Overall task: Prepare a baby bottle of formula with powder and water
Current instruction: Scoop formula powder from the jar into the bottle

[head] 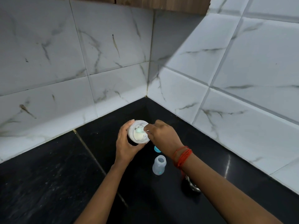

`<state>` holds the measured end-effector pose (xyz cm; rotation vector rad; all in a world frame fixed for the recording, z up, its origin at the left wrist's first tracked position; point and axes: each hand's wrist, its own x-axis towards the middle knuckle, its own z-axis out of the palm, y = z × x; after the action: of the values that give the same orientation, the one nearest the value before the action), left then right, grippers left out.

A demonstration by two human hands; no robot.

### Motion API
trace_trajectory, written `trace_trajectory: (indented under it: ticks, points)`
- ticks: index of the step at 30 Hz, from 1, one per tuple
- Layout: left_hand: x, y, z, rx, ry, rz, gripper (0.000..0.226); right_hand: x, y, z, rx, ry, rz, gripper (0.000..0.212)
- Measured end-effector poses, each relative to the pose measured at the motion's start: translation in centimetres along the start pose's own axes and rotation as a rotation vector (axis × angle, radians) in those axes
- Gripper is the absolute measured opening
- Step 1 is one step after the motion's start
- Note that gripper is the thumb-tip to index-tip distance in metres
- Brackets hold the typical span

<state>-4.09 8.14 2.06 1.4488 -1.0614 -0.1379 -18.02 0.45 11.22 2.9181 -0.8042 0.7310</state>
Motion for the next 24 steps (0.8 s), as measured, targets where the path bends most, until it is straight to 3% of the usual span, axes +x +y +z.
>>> trace_trajectory:
  ticks: [5,13,16,19,24]
  points:
    - [-0.1,-0.1,0.1,-0.02,0.021,0.032,0.09,0.9,-1.1,-0.8,-0.221,-0.035,-0.105,0.028]
    - [0.2,-0.4,0.2,-0.005,0.005,0.085,0.089,1.3,-1.8,-0.6,-0.322,-0.084,-0.116,0.03]
    - [0.1,-0.7,0.2,0.011,-0.031,0.074,0.09,1.1,-1.2,-0.1,-0.177,-0.075,-0.06,0.024]
    - [0.1,-1.2,0.0,0.05,-0.073,0.042,0.092,0.9,-0.1,0.3,0.018,-0.239,0.135,0.021]
    - [-0.3,-2.3,-0.3,0.089,-0.134,-0.025,0.094,1.0,1.6,0.7,0.533,-0.177,0.355,0.022]
